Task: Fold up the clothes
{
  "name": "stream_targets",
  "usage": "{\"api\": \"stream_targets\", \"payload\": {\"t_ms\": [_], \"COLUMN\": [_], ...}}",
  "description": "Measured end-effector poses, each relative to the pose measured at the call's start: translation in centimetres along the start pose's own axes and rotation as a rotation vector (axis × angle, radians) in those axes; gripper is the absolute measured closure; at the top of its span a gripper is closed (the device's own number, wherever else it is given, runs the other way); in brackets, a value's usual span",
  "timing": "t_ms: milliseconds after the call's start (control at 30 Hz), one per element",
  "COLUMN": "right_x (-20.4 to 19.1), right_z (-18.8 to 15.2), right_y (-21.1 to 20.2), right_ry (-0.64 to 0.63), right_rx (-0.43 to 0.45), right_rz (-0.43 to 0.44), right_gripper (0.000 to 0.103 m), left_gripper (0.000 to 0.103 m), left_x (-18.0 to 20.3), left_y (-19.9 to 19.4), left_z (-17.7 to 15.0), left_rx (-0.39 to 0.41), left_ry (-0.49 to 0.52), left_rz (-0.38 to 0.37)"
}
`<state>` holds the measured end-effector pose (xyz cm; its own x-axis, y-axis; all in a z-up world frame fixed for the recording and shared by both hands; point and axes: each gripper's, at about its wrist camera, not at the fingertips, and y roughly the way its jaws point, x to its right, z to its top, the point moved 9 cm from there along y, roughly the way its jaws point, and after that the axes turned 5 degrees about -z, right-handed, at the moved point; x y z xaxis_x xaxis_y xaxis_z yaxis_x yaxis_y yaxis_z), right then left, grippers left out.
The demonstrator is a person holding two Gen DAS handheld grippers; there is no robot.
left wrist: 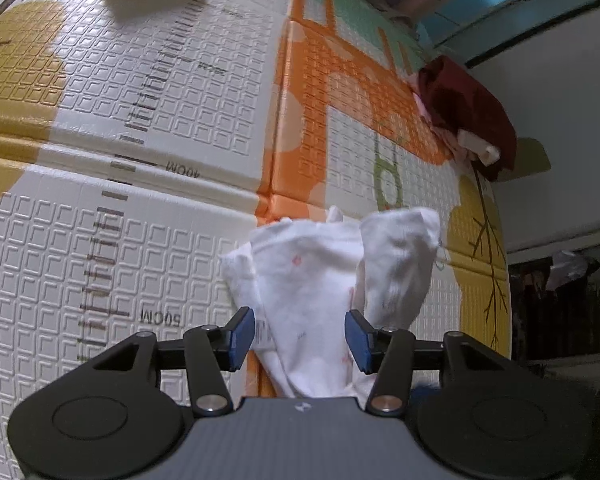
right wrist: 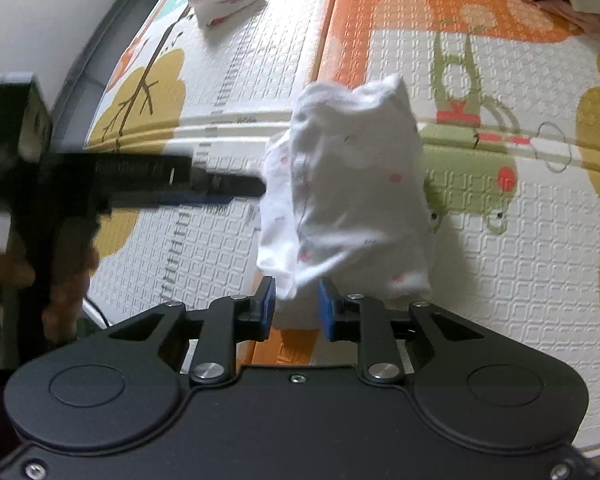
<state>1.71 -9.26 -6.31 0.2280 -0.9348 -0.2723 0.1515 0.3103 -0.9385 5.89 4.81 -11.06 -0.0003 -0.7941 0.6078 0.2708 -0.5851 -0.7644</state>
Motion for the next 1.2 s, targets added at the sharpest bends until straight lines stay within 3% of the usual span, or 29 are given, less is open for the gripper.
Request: {"api": "stream_targets", "payload": {"t_ms": [300, 600, 933, 1200], "right_x": [1.2, 0.8, -1.1, -1.0], "right_z": [4.1, 7.9, 10.0, 9.8], "right_y": [-1.7, -2.1, 0.0, 3.4], "right_ry": [0.031, 0.028, -0.004, -0.059], "right_rx": [0.081, 0.113, 0.037, -0.045], "right_rz": [-0.034, -0.037, -0.048, -0.177], "right_gripper": [0.08, 0.07, 0.065, 0.064], "left_gripper": [0.051, 0.05, 0.05, 0.05], "left_x": [2.8, 5.1, 5.6, 6.1], "left_y": [-0.3, 0.5, 2.5, 3.4], "left_z": [-2.3, -4.4, -5.9, -7.1], "left_rx": [0.027, 0.028, -0.012, -0.032], "left_ry": [0.198, 0.414, 0.516, 0.565], "left_rz": [-0.021, -0.013, -0.03, -0.02]}}
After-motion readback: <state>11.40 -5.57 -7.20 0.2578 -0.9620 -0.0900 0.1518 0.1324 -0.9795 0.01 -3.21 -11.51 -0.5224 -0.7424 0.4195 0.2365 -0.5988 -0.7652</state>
